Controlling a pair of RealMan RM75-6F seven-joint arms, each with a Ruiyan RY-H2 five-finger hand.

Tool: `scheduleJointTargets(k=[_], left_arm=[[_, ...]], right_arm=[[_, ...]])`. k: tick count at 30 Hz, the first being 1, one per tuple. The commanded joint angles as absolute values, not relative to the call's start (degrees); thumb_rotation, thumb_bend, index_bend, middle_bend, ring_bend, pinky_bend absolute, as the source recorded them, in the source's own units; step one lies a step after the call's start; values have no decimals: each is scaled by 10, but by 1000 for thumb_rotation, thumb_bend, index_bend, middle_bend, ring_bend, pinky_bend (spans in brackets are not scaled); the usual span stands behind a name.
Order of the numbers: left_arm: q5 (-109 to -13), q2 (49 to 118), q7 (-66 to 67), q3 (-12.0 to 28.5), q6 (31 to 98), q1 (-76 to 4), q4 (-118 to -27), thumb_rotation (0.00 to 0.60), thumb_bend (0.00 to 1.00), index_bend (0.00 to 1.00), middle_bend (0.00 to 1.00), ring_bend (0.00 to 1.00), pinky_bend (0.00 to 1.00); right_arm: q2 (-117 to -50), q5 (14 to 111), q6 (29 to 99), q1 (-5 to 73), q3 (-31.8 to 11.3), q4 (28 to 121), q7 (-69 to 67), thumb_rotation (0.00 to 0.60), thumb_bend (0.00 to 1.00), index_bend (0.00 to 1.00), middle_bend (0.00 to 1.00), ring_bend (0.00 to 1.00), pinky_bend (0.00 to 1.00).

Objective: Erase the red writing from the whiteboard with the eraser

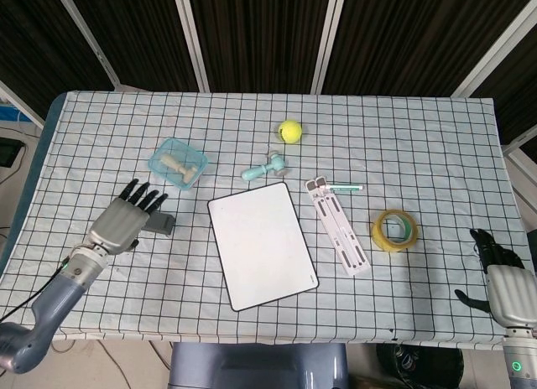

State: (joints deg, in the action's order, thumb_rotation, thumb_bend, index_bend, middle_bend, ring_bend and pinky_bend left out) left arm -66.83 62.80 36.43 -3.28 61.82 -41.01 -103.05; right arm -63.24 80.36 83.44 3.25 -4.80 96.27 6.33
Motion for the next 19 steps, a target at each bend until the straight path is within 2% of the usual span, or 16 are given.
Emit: scheduleJointTargets(k=[1, 6, 14, 19], left_arm=[[-695, 577, 353, -49, 680, -358, -1082, 600, 124, 2, 39, 0, 51], [-751, 545, 294, -74, 735, -307, -1088, 600, 124, 0, 9, 0, 51], [-899, 512, 136, -107, 852, -217, -1023, 600, 124, 0, 12, 0, 31], [-940, 507, 116, -112, 874, -191, -996, 600, 124, 0, 17, 0, 23]], right_arm=[[-633, 804, 836, 32, -48, 962, 63, 600, 79, 64, 111, 205, 216], [-634, 806, 838, 31, -48, 961, 63, 600, 80, 64, 110, 204, 215], [-634, 807, 840, 30, -48, 961, 60, 600, 79, 63, 111, 204, 213], [-634, 809, 840, 30, -47, 960, 58, 600, 79, 64, 111, 204, 213]])
